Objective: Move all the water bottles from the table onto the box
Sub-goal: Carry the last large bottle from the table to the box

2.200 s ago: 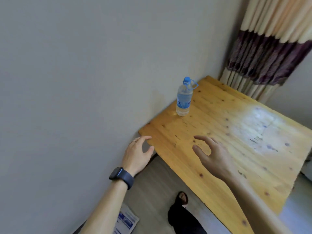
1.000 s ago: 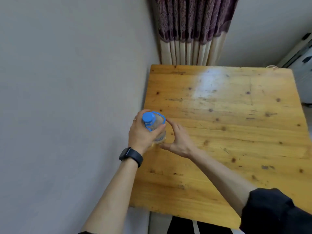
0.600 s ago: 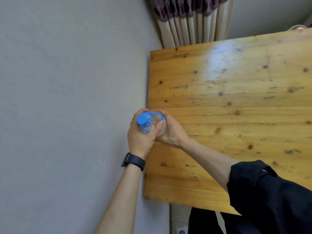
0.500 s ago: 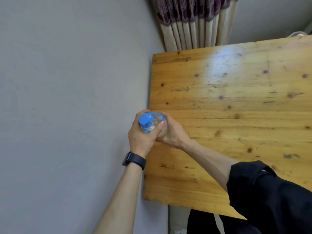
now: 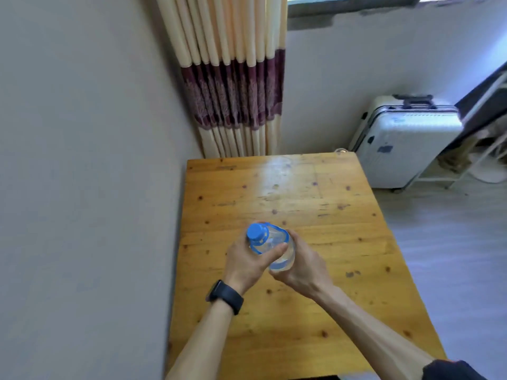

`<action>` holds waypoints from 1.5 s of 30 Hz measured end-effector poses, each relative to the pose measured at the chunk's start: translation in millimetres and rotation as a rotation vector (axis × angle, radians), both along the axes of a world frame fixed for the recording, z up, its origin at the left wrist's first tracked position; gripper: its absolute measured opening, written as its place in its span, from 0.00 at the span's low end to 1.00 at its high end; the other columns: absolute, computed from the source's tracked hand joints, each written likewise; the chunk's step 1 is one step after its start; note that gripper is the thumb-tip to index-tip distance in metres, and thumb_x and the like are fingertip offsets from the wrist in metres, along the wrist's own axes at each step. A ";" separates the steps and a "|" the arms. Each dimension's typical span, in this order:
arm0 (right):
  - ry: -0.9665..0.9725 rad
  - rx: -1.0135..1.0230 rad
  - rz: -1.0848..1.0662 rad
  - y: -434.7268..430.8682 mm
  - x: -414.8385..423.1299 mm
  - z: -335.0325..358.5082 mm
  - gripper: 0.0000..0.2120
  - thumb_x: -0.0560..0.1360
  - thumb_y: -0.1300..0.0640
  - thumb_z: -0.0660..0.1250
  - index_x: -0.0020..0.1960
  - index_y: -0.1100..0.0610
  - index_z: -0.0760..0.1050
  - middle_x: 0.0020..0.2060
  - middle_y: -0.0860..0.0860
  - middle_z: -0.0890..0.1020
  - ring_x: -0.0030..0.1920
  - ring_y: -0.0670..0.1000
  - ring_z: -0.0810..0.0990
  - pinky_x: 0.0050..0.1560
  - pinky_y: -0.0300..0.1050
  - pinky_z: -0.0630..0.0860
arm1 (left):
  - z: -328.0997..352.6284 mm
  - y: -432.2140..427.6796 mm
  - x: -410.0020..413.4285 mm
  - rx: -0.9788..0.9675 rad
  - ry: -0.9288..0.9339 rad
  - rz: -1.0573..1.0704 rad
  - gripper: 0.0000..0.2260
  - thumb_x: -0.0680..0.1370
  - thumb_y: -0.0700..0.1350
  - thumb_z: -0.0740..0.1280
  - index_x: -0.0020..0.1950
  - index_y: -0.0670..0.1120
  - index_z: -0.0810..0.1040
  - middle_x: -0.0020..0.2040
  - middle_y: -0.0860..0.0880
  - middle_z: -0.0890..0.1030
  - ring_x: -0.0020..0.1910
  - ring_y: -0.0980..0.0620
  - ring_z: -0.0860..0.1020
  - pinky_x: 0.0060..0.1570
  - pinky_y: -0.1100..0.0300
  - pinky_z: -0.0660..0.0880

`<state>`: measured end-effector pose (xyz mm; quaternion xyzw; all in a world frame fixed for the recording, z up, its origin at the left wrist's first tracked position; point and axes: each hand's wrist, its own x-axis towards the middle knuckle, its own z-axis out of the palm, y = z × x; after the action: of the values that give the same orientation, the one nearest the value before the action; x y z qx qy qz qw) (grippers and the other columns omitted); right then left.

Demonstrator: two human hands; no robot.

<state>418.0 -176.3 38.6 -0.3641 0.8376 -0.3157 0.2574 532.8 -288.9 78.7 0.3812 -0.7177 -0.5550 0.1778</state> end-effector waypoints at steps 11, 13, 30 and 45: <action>0.205 0.051 -0.614 224.6 -63.3 47.5 0.38 0.62 0.39 0.73 0.69 0.42 0.62 0.52 0.42 0.80 0.50 0.51 0.81 0.44 0.46 0.76 | 46.8 176.5 -150.4 -0.007 0.166 -0.621 0.21 0.68 0.51 0.80 0.58 0.53 0.79 0.48 0.59 0.83 0.47 0.63 0.80 0.43 0.71 0.74; 0.187 0.028 -0.723 270.7 -72.8 51.5 0.37 0.62 0.39 0.72 0.67 0.41 0.62 0.50 0.39 0.79 0.50 0.51 0.80 0.45 0.46 0.76 | 52.2 220.8 -176.7 -0.025 0.163 -0.728 0.20 0.68 0.53 0.80 0.56 0.54 0.79 0.47 0.59 0.83 0.46 0.62 0.80 0.42 0.71 0.73; 0.172 0.071 -1.060 625.0 -250.2 68.3 0.31 0.65 0.40 0.72 0.63 0.41 0.62 0.52 0.39 0.78 0.47 0.47 0.80 0.45 0.41 0.77 | 76.6 585.3 -408.8 -0.083 0.193 -1.124 0.19 0.67 0.51 0.80 0.55 0.56 0.78 0.50 0.59 0.82 0.51 0.60 0.80 0.46 0.65 0.76; 0.204 0.146 -1.253 806.2 -475.8 100.1 0.28 0.66 0.39 0.68 0.62 0.40 0.60 0.45 0.39 0.78 0.41 0.47 0.79 0.42 0.46 0.79 | 96.0 775.6 -662.6 -0.076 0.287 -1.310 0.18 0.68 0.52 0.80 0.53 0.55 0.77 0.48 0.61 0.81 0.49 0.60 0.79 0.44 0.67 0.76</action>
<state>-57.8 629.9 138.7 0.1848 0.9313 -0.3120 -0.0328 -129.8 486.6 174.7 -0.2173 -0.7891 -0.5677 -0.0887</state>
